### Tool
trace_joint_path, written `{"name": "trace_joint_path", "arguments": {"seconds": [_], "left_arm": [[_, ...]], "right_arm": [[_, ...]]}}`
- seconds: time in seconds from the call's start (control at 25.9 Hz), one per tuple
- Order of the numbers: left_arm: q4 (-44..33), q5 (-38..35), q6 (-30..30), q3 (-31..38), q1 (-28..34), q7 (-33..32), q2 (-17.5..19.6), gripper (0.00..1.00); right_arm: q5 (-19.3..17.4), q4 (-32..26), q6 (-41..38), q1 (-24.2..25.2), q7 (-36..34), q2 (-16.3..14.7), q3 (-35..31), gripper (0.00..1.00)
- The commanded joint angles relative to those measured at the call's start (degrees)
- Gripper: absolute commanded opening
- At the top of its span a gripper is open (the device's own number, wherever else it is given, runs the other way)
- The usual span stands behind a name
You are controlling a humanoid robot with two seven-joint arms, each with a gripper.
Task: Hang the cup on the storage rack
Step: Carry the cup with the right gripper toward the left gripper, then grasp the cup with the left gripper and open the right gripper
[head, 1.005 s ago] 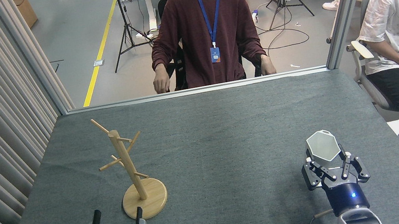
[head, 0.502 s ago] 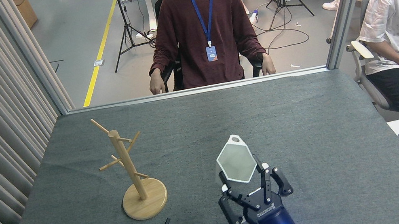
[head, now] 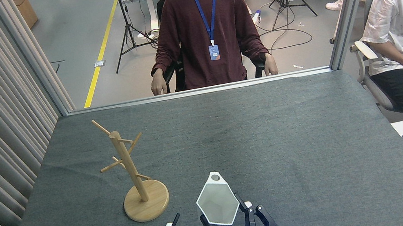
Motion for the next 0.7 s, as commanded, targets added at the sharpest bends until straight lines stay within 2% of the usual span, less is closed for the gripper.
{"name": "trace_joint_path", "arguments": {"seconds": [0.0,0.43,0.5,0.58,0.62,0.66], "left_arm": [[-1.1,0.1,-0.5,-0.1,-0.4,0.0,0.0,0.99],[-4.9,0.2,-2.2,-0.1,-0.2,0.0,0.0,0.99],[-5.0,0.1,-2.4,-0.1,-0.1,0.1,0.0,0.97],[-5.2,0.1,-2.4,-0.1,-0.2,0.0,0.2,0.63],[-5.2,0.1,-2.4,-0.1,-0.2,0.1,0.3,0.51],[-5.2,0.0,-2.4,-0.1,-0.3,0.1,0.2,0.43]], "right_arm": [[0.8,0.5,0.6,0.3,-0.5,0.4,1.2,0.55],[1.1,3.2,3.6,0.2,-2.0,1.4,5.7,0.55],[1.1,3.4,3.8,0.2,-2.1,1.4,6.2,0.55],[1.1,3.4,4.1,0.2,-2.1,1.4,6.2,0.55],[1.1,3.4,4.2,0.2,-2.1,1.4,6.1,0.61],[1.1,3.4,4.2,0.2,-2.1,1.5,6.1,0.75]]}}
